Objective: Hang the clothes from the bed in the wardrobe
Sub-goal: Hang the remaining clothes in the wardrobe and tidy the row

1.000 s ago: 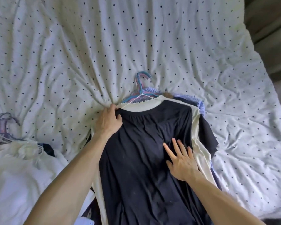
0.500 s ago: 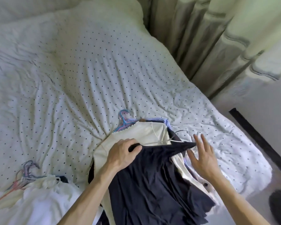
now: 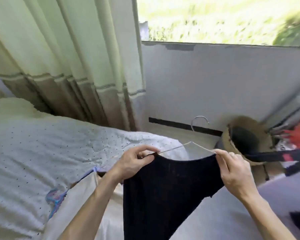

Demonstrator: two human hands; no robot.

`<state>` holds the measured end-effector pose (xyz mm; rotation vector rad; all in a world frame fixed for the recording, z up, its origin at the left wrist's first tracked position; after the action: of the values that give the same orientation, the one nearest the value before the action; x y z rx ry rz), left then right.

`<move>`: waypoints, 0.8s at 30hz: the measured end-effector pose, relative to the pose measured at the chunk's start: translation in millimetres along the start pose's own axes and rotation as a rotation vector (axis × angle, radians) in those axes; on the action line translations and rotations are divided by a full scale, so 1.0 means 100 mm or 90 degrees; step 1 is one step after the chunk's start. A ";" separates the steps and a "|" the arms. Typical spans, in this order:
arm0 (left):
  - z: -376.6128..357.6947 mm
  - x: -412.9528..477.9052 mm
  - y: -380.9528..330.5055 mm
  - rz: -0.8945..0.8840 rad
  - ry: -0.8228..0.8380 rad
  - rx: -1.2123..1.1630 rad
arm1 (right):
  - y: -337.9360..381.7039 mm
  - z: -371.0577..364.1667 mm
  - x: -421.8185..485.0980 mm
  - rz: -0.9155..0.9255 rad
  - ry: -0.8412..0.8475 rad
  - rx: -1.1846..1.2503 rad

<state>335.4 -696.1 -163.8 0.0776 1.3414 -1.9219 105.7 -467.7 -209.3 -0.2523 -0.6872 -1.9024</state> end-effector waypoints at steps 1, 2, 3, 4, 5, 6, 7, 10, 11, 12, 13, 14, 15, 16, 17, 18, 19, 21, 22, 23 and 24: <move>-0.23 0.03 -0.28 -0.026 0.048 0.016 | -0.20 0.26 -0.17 -0.020 -0.040 -0.010; -0.46 0.05 -0.55 -0.049 0.090 0.031 | -0.38 0.51 -0.35 -0.045 -0.078 -0.016; -0.69 0.07 -0.80 -0.071 0.128 0.051 | -0.55 0.74 -0.54 -0.071 -0.117 -0.025; -0.94 0.07 -1.05 -0.093 0.169 0.078 | -0.73 0.95 -0.76 -0.107 -0.147 -0.037; -1.19 0.06 -1.27 -0.112 0.212 0.096 | -0.88 1.15 -0.98 -0.143 -0.174 -0.052; -1.43 0.04 -1.48 -0.135 0.253 0.109 | -1.02 1.32 -1.18 -0.183 -0.197 -0.066; -1.74 0.02 -1.71 -0.158 0.300 0.126 | -1.17 1.54 -1.44 -0.227 -0.222 -0.086; -2.35 -0.03 -2.12 -0.194 0.390 0.165 | -1.49 1.89 -1.94 -0.309 -0.254 -0.108; -2.59 -0.06 -2.24 -0.206 0.418 0.173 | -1.58 2.03 -2.12 -0.339 -0.264 -0.115; -2.82 -0.09 -2.35 -0.214 0.445 0.181 | -1.66 2.17 -2.29 -0.361 -0.276 -0.122; -3.04 -0.13 -2.47 -0.221 0.474 0.182 | -1.72 2.31 -2.44 -0.376 -0.285 -0.132; -3.23 -0.18 -2.58 -0.225 0.495 0.184 | -1.78 2.44 -2.57 -0.388 -0.297 -0.139; -3.41 -0.22 -2.67 -0.227 0.513 0.186 | -1.84 2.57 -2.68 -0.400 -0.304 -0.150; -3.58 -0.25 -2.75 -0.228 0.525 0.190 | -1.89 2.68 -2.78 -0.411 -0.308 -0.160; -3.74 -0.26 -2.82 -0.228 0.541 0.188 | -1.94 2.78 -2.86 -0.426 -0.309 -0.168; -3.88 -0.26 -2.88 -0.229 0.558 0.187 | -2.00 2.87 -2.94 -0.445 -0.307 -0.176; -4.03 -0.28 -2.94 -0.233 0.579 0.187 | -2.06 2.96 -3.02 -0.472 -0.303 -0.184; -4.31 -0.30 -3.06 -0.249 0.615 0.191 | -2.12 3.13 -3.16 -0.536 -0.288 -0.196; -4.45 -0.31 -3.12 -0.256 0.632 0.190 | -2.13 3.22 -3.22 -0.567 -0.287 -0.203; -4.59 -0.31 -3.18 -0.264 0.646 0.187 | -2.11 3.32 -3.27 -0.596 -0.293 -0.211; -4.74 -0.31 -3.24 -0.279 0.653 0.187 | -2.07 3.42 -3.32 -0.620 -0.305 -0.222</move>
<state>-15.3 -244.3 -108.8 1.1242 1.7740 -2.5772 17.3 41.8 -158.1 -0.7055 -0.8780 -2.9497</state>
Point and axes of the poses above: each hand's wrist, its own x-axis towards the middle knuckle, its own z-axis out of the back of the hand, y = z × x, the point moved 5 cm from there along x, towards the middle knuckle, and after that the axes turned 15 degrees about z, right-handed, at the moved point
